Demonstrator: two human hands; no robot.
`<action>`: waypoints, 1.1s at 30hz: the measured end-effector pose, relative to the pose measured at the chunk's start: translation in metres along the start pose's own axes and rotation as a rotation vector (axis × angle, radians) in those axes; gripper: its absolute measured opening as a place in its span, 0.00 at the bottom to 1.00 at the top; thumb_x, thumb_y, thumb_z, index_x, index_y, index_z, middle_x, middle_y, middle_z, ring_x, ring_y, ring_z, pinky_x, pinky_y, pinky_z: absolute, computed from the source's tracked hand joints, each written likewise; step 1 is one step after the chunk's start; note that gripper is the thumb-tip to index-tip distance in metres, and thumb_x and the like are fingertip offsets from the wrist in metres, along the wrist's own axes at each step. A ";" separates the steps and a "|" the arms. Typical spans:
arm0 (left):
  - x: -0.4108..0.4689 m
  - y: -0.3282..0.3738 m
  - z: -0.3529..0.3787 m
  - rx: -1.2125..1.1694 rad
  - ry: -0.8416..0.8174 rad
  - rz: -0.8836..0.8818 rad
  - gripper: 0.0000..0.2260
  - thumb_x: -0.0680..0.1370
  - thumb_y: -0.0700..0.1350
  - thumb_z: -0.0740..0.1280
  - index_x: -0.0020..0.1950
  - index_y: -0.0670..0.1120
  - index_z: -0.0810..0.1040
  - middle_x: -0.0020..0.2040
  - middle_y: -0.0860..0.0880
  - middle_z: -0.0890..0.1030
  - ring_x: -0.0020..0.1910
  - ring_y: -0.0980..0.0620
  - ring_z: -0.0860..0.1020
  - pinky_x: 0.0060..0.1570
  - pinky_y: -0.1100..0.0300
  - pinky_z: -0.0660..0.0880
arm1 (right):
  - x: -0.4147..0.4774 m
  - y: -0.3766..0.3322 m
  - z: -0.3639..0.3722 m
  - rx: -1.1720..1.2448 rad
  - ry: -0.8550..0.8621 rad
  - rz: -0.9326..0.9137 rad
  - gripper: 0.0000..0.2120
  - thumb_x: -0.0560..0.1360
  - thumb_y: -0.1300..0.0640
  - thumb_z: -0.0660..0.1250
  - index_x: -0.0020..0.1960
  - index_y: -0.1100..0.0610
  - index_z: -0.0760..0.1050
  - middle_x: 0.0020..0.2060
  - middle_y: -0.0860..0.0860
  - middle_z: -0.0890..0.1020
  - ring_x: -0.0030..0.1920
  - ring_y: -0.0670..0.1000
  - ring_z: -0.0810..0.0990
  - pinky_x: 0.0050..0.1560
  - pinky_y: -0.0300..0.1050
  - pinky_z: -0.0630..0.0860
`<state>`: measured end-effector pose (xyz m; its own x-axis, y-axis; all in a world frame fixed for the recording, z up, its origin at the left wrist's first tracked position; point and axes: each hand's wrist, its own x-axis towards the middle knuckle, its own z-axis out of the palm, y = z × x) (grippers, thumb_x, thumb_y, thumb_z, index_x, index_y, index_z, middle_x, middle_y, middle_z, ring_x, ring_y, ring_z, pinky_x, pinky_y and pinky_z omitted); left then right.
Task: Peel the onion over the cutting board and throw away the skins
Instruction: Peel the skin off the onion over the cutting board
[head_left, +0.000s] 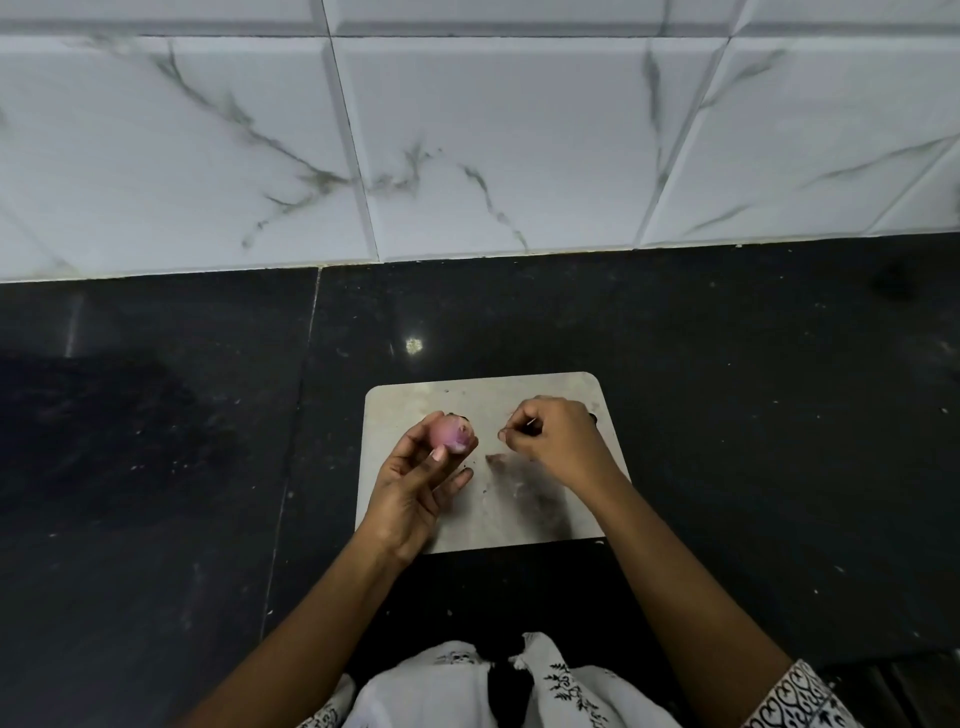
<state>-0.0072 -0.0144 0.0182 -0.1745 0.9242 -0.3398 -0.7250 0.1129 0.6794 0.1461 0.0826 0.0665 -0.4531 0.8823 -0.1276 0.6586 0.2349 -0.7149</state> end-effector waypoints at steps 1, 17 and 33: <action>0.001 -0.001 0.000 0.002 -0.004 0.004 0.36 0.52 0.48 0.84 0.58 0.48 0.78 0.62 0.45 0.78 0.57 0.44 0.80 0.42 0.57 0.80 | 0.000 -0.001 0.000 0.015 0.020 -0.006 0.03 0.70 0.58 0.73 0.40 0.56 0.79 0.38 0.47 0.81 0.37 0.42 0.78 0.37 0.28 0.71; 0.010 0.004 0.014 -0.009 -0.050 0.063 0.30 0.53 0.52 0.83 0.49 0.47 0.75 0.49 0.47 0.84 0.47 0.51 0.83 0.44 0.57 0.80 | -0.014 -0.024 0.004 0.054 0.236 -0.403 0.08 0.70 0.60 0.72 0.48 0.60 0.82 0.40 0.53 0.83 0.38 0.47 0.81 0.41 0.41 0.80; 0.006 0.009 0.022 -0.021 -0.004 0.011 0.29 0.53 0.43 0.81 0.52 0.46 0.77 0.51 0.46 0.84 0.47 0.48 0.83 0.38 0.60 0.80 | -0.005 -0.028 0.000 0.262 0.204 -0.144 0.04 0.69 0.62 0.70 0.39 0.55 0.78 0.33 0.43 0.79 0.36 0.43 0.80 0.35 0.31 0.76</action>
<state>-0.0001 0.0000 0.0364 -0.1799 0.9269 -0.3294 -0.7371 0.0947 0.6691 0.1300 0.0718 0.0874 -0.3832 0.9173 0.1084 0.4082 0.2735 -0.8709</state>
